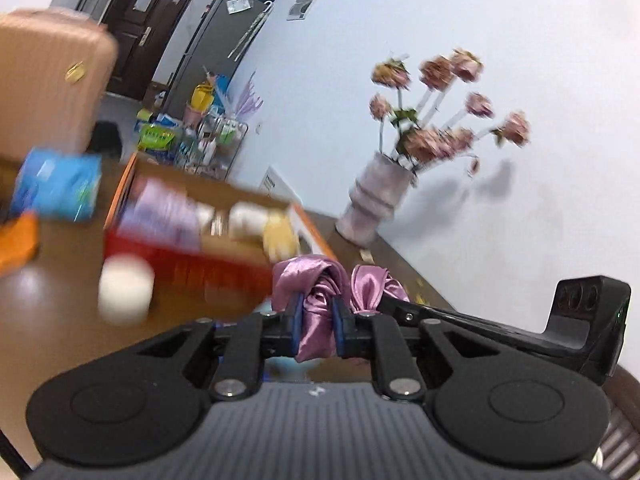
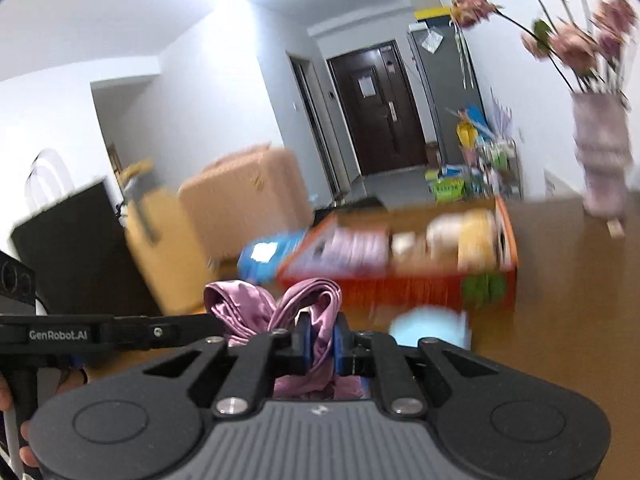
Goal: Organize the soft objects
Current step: 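Lower the scrunchie into the box and open both grippers, then withdraw both grippers from the box back over the table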
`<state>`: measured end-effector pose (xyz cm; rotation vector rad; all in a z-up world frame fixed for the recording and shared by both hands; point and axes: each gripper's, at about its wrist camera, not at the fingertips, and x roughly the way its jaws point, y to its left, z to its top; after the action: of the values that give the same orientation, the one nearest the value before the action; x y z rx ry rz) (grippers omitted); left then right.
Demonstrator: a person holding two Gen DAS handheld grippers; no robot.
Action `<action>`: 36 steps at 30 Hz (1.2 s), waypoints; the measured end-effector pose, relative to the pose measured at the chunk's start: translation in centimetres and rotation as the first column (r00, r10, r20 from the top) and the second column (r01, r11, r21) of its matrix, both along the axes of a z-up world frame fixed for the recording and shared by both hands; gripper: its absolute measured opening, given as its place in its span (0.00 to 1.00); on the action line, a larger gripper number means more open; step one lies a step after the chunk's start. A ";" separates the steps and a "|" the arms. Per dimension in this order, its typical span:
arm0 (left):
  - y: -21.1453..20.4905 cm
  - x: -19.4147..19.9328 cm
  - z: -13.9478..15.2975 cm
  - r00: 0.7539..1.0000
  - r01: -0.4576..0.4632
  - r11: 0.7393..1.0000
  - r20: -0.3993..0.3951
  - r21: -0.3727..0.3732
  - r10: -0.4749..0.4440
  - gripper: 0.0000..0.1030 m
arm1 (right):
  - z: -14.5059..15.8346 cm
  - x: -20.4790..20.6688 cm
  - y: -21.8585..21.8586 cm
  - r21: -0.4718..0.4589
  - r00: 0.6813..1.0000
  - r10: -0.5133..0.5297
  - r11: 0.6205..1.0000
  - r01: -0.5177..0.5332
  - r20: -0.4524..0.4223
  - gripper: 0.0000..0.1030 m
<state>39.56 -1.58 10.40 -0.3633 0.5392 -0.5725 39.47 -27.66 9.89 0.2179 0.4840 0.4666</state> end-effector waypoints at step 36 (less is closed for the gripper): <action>0.3 4.2 6.2 0.974 -0.225 0.893 0.122 0.389 0.193 0.75 | 7.5 5.5 -3.6 -0.323 0.983 -0.181 0.932 0.164 -0.023 0.72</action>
<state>43.78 -1.24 16.56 -0.0051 0.5182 -0.2548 45.02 -31.23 17.40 -0.0416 0.5790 0.2047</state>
